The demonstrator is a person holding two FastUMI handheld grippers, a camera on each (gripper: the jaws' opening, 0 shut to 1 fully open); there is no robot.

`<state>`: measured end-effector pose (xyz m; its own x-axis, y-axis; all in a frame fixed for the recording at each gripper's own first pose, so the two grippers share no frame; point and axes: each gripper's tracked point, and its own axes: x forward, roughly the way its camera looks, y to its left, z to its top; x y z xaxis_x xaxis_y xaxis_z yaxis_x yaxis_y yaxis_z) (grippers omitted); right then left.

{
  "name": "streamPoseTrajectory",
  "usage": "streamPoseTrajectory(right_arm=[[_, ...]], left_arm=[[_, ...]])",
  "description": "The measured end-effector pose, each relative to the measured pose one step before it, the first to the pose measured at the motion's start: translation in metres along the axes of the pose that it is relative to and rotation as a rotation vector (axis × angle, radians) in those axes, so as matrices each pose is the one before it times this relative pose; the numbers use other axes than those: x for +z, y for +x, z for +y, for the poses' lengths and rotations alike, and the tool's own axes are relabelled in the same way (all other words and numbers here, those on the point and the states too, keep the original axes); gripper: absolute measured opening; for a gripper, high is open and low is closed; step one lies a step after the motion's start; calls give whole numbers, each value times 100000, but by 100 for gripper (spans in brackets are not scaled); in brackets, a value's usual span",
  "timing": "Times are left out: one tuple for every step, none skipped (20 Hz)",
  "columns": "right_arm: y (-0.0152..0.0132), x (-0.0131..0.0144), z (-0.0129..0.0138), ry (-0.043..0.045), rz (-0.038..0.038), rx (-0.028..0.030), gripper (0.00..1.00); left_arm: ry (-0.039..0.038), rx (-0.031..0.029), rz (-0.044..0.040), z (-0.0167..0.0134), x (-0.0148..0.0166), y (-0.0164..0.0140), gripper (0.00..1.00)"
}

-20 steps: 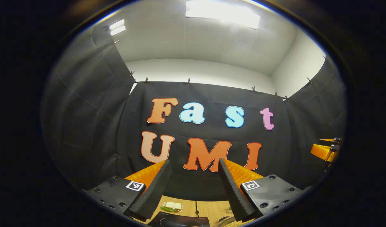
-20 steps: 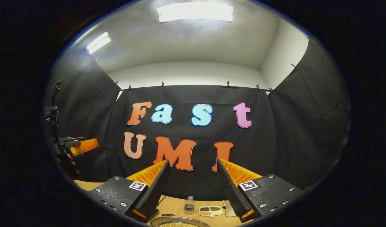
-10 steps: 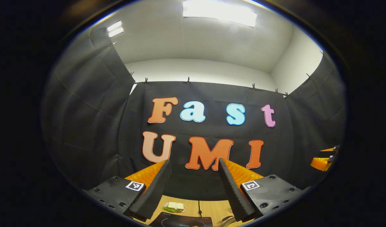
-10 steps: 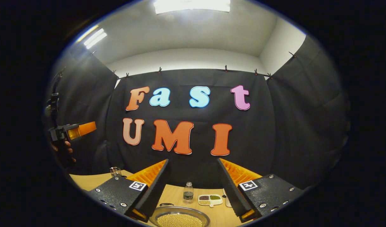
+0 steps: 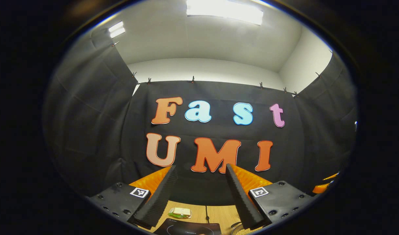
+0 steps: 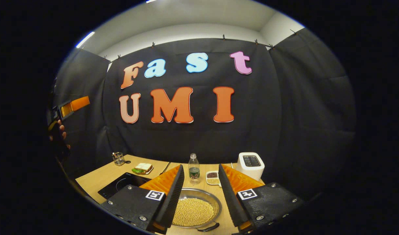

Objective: First push the handle of the pot to place it horizontally, then grasp the pot with both hands and set it on the induction cooktop.

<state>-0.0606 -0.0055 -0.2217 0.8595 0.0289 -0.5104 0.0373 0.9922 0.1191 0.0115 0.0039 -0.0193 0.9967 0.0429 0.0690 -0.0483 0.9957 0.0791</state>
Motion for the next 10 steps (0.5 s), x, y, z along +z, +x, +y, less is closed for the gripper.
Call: streamPoseTrajectory(right_arm=[[44,-1783,429,789,5177,1895,66],[-19,-1788,325,917,4820,1432,64],[154,-1430,220,844,4250,781,63],[202,-1225,54,811,3844,302,61],[232,-1002,173,875,2946,337,60],[202,-1305,65,539,3655,468,54],[196,-1284,71,110,3490,791,52],[175,-1146,298,-24,3137,994,46],[3,-1235,-11,-108,2897,671,43],[202,-1265,-80,615,2844,-57,37]], left_arm=[[304,185,550,16,-267,147,96],[256,191,517,29,-180,58,96],[369,247,451,106,-151,88,96],[540,483,368,179,-126,120,96],[215,1060,313,393,-96,-30,96],[-59,469,248,199,1,186,95],[-133,61,336,20,-164,183,94],[3,-75,518,15,-227,-97,96],[62,-34,515,8,-232,-75,96],[-16,-18,451,90,-53,78,96]])
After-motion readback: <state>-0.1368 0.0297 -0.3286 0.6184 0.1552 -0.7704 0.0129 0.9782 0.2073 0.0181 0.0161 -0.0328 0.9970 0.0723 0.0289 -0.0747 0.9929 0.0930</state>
